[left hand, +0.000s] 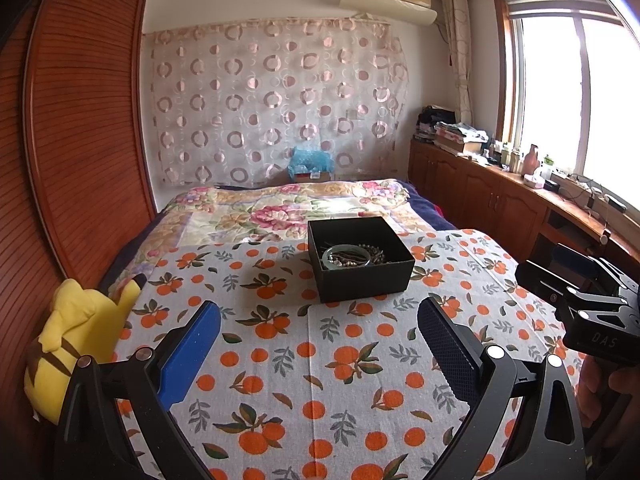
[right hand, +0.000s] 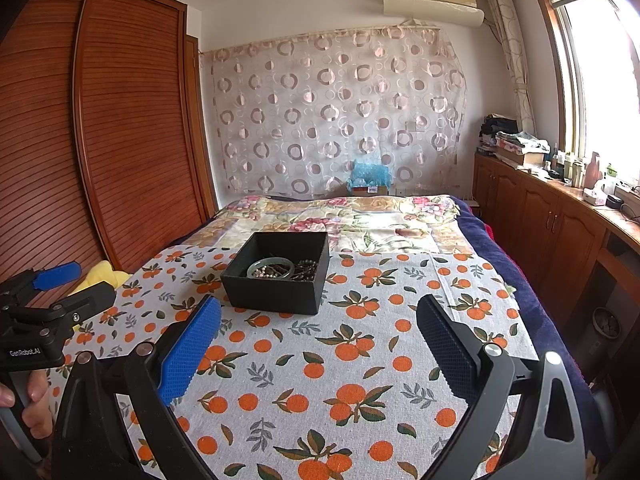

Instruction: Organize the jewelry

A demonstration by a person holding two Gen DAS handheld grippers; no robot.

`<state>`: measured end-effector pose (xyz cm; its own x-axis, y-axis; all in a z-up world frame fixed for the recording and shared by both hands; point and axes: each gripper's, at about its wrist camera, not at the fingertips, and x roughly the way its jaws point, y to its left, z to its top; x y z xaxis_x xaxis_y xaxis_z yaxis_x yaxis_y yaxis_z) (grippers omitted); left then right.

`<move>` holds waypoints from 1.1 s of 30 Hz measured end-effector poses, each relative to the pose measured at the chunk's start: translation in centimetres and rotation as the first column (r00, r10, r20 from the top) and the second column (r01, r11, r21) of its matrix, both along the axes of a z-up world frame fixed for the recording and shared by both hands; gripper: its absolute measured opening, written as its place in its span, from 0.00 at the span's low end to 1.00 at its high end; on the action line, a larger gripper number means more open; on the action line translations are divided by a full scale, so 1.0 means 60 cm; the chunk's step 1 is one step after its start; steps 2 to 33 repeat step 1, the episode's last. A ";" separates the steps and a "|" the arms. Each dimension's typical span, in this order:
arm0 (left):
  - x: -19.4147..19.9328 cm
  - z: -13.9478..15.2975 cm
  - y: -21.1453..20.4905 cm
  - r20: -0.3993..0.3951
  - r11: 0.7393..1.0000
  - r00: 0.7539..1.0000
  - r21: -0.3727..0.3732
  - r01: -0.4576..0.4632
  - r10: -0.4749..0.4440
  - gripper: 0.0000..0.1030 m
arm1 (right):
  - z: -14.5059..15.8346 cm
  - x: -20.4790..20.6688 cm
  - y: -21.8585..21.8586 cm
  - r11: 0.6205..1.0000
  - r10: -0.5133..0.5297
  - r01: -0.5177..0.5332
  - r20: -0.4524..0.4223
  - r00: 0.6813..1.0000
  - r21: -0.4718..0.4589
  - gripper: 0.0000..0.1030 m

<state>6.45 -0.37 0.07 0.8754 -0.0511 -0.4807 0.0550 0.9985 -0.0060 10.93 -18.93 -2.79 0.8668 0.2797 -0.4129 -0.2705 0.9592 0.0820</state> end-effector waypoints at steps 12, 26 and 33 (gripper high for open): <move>0.000 0.000 -0.001 0.000 1.000 1.000 0.001 -0.001 0.001 0.93 | -0.001 0.000 -0.001 1.000 0.000 0.000 0.000 1.000 0.000 0.96; 0.000 0.000 -0.001 0.000 1.000 1.000 0.001 -0.001 0.001 0.93 | -0.001 0.000 -0.001 1.000 0.000 0.000 0.000 1.000 0.000 0.96; 0.000 0.000 -0.001 0.000 1.000 1.000 0.001 -0.001 0.001 0.93 | -0.001 0.000 -0.001 1.000 0.000 0.000 0.000 1.000 0.000 0.96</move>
